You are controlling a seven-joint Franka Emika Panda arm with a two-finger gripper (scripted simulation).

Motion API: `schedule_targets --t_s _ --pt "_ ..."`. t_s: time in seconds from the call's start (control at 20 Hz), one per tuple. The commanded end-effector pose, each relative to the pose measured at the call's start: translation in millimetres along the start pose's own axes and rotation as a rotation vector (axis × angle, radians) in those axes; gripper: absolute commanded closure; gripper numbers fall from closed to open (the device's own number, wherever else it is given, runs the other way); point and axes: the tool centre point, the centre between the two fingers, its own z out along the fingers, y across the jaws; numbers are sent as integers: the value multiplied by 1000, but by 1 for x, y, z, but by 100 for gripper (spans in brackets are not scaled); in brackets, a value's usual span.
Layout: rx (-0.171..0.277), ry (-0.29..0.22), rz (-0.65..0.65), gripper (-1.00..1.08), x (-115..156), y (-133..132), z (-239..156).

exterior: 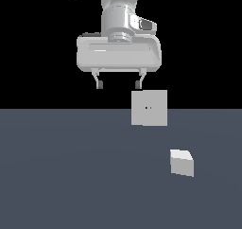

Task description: Plug the charger into the wall socket.

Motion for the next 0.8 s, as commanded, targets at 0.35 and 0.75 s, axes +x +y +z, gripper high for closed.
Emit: schedule_targets --t_s 0.35,0.75 --pt "-1 10 23 -92 -5 7 5" --pt "-6 43 106 -92 -26 33 25"
